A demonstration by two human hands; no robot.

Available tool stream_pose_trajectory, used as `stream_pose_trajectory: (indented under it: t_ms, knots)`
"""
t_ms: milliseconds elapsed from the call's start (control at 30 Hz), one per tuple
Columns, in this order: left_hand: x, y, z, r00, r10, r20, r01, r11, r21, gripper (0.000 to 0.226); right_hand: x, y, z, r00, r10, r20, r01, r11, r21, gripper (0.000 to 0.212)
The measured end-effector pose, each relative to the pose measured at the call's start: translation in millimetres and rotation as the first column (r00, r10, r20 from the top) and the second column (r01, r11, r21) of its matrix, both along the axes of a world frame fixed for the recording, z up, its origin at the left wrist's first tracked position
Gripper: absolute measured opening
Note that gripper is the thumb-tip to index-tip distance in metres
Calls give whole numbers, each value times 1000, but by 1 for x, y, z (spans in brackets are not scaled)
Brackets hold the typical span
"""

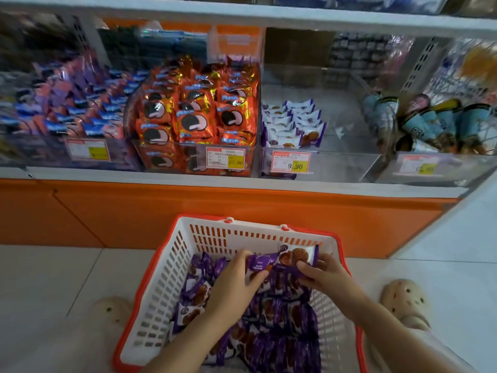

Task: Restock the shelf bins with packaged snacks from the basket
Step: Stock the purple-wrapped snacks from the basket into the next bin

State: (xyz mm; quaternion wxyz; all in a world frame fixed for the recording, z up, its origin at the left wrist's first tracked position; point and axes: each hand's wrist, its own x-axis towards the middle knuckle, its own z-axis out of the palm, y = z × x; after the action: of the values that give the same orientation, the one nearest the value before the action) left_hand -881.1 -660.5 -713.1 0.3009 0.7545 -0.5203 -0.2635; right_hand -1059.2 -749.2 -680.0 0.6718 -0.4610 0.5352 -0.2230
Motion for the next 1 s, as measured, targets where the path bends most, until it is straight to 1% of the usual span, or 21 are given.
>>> stream_pose_trajectory:
  t_ms: [67, 133, 200, 233, 300, 333, 367, 400, 467, 600, 667, 733, 767, 800, 867, 933, 1000]
  knots:
    - [0, -7, 17, 999, -27, -27, 26, 998, -49, 34, 0, -5, 10, 997, -44, 63, 44, 999, 3, 25]
    - [1, -14, 37, 998, -59, -18, 56, 993, -100, 27, 0, -11, 20, 988, -83, 132, 84, 996, -6, 16]
    - [7, -23, 57, 993, -105, 61, 114, 978, -176, 26, -1, -20, 28, 980, -110, 167, 111, 994, 0, 19]
    - [12, -29, 70, 976, -148, 161, 179, 964, -198, 29, -1, -25, 33, 979, -113, 168, 115, 993, 0, 25]
    - [23, -46, 93, 895, -189, 405, 278, 945, -173, 39, -4, -36, 46, 987, -76, 141, 85, 995, -57, 35]
    - [29, -57, 103, 839, -190, 510, 322, 929, -184, 44, -5, -43, 54, 989, -62, 133, 76, 992, -103, 37]
    - [33, -67, 113, 781, -168, 601, 374, 897, -235, 47, -5, -49, 64, 990, -58, 130, 78, 985, -156, 37]
    - [37, -76, 120, 732, -140, 666, 407, 875, -264, 47, -4, -55, 75, 990, -55, 130, 83, 973, -216, 36]
    - [46, -94, 124, 698, -108, 708, 448, 837, -313, 44, 0, -66, 98, 990, -58, 127, 98, 935, -341, 33]
    - [56, -121, 134, 696, -144, 703, 482, 820, -309, 42, 12, -86, 131, 995, -51, 82, 88, 825, -558, 28]
    - [61, -129, 131, 651, -185, 736, 525, 810, -260, 42, 19, -98, 141, 990, -104, 99, 143, 761, -632, 29]
    - [64, -133, 126, 637, -233, 735, 544, 812, -213, 43, 26, -114, 147, 976, -195, 101, 209, 685, -698, 30]
    - [64, -134, 123, 637, -233, 735, 549, 806, -220, 42, 30, -124, 148, 969, -239, 60, 205, 645, -736, 31]
    - [63, -135, 121, 636, -219, 740, 551, 800, -238, 40, 34, -135, 148, 962, -274, -13, 164, 614, -772, 32]
    - [60, -135, 118, 636, -193, 747, 547, 795, -261, 39, 41, -159, 147, 926, -312, -215, 12, 590, -807, 32]
    - [59, -137, 116, 632, -186, 752, 547, 795, -262, 40, 46, -185, 145, 838, -338, -429, -175, 578, -797, 35]
    - [59, -138, 114, 608, -188, 771, 553, 797, -242, 40, 52, -208, 144, 707, -325, -629, -356, 604, -713, 41]
